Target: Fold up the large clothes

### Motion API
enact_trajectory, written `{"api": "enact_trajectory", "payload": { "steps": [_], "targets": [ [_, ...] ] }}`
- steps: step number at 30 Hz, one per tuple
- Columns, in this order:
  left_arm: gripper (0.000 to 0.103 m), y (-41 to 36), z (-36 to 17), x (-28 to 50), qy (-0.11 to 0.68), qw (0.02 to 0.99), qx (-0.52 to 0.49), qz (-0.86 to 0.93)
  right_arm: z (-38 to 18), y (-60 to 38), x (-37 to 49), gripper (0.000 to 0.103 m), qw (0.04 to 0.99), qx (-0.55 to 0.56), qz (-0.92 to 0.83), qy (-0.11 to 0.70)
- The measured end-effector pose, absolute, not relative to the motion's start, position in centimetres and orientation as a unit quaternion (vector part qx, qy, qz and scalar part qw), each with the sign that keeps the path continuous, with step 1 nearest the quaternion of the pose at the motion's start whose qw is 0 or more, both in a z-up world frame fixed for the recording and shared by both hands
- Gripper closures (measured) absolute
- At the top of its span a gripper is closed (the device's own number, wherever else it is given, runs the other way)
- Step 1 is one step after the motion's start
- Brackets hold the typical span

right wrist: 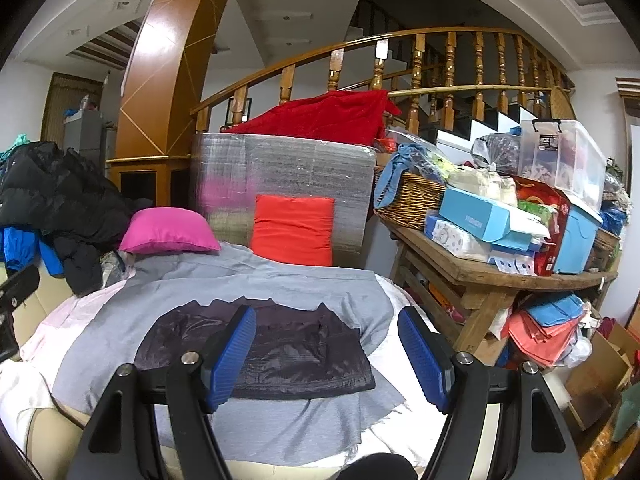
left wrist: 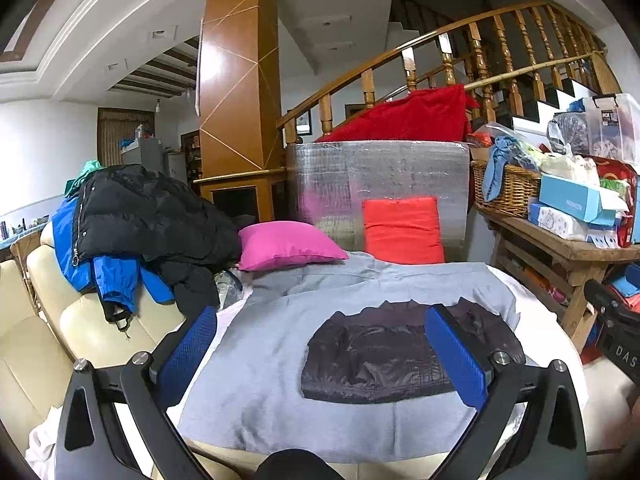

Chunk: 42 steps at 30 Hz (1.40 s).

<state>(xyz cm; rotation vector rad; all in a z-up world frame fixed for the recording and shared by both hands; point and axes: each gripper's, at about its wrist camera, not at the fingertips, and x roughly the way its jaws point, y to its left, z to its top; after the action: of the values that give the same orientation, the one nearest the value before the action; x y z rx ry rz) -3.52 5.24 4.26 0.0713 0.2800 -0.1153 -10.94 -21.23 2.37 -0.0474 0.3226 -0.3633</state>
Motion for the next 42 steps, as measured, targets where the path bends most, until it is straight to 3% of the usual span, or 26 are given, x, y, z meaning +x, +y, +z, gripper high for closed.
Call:
{"api": "enact_trajectory", "payload": {
  "steps": [42],
  "targets": [
    [0.000, 7.2, 3.2, 0.0, 0.155, 0.988, 0.004, -0.029, 1.6, -19.7, -7.0, 0.026, 0.970, -0.064, -0.150, 0.179]
  ]
}}
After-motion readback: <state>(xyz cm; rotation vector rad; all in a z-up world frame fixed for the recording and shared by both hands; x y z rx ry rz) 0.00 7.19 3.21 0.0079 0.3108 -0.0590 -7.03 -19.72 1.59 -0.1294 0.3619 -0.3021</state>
